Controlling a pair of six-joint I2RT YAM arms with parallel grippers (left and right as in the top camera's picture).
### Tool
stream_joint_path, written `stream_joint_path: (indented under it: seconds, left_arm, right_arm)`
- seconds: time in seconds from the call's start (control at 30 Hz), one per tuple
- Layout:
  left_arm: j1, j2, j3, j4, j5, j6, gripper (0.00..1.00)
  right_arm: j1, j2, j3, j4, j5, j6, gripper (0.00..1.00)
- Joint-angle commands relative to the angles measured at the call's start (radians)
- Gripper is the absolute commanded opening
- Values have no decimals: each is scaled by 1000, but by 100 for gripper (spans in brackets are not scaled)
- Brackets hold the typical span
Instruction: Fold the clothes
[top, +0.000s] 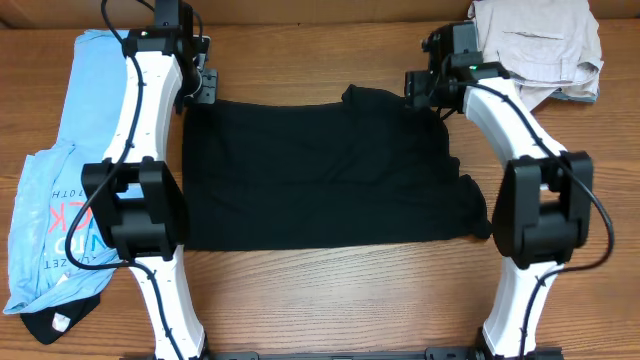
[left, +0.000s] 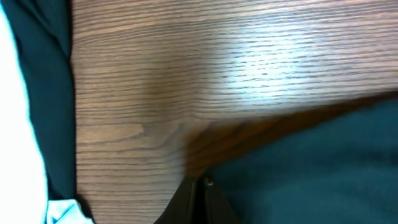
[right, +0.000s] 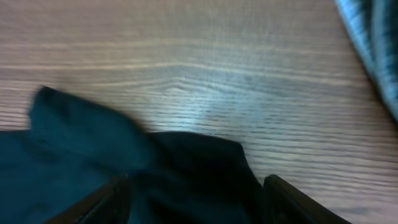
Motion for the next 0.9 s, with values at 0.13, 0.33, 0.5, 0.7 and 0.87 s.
stream_joint_path:
  seconds: [0.13,0.33,0.5,0.7,0.87]
  left_arm:
    - [-13,-13,14,0,-9,-18,4]
    - [-13,-13,14,1,-9,-18,4]
    - [-13,-13,14,0,-9,-18,4]
    - [-13,-13,14,0,-10,-17,4]
    - [-13,-13,14,1,-21,-10,4]
  right_arm:
    - [-6,84,13,41,-9,9,64]
    - [-6,95,14,48,-55,20,26]
    - [-6,72,26,-6,-92,20,4]
    - [-2,-52,81,-138,-129,-15,4]
    - [34,-162,93,-280,-152,-52,4]
